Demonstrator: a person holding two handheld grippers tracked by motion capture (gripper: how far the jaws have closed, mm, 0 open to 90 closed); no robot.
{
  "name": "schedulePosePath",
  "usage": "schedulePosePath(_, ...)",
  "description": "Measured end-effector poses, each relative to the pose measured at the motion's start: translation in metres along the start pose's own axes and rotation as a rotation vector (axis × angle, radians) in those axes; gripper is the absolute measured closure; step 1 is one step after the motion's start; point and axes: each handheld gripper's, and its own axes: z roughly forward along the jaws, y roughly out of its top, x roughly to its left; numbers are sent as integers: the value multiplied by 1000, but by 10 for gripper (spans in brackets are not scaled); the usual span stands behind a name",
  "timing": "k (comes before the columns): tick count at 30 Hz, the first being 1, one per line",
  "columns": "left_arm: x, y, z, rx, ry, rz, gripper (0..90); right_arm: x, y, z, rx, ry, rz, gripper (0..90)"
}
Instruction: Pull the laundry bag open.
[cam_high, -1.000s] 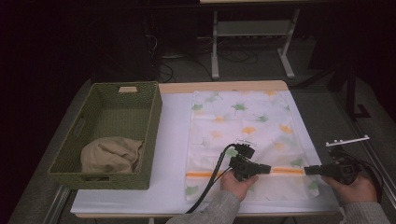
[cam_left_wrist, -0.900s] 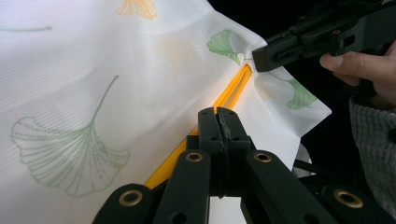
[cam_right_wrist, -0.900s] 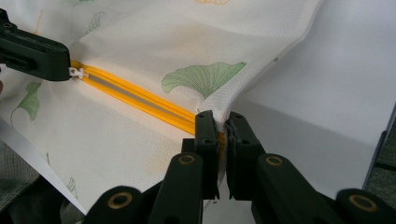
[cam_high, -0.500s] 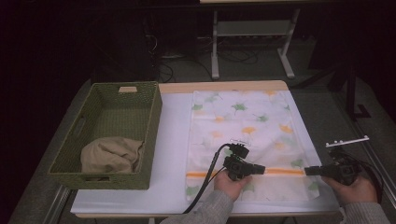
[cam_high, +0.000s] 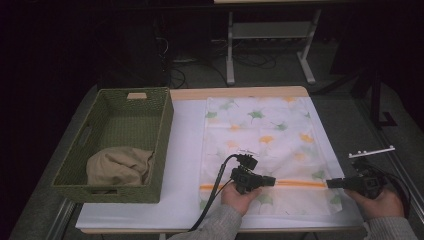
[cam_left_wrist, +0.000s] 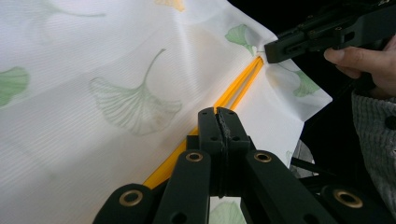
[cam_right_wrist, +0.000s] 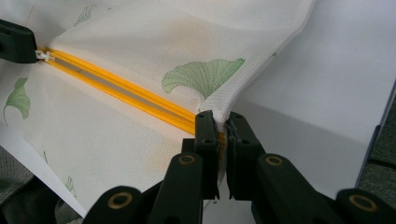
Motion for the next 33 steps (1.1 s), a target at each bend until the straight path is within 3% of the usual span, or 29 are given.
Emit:
schedulePosePath(10,5,-4,-12,-3,18,2,899,0,0,1,7,-9,-3,839)
schedulePosePath(15,10,-8,-20,-11,20,-26,899,1,0,-1,3,-10,-10,839)
schedulePosePath(25,14,-13,-34,-20,40,-37,899,4,0,0,8,-19,-16,839)
schedulePosePath(33,15,-14,-42,-21,59,-29,900,4,0,0,3,-18,-12,839)
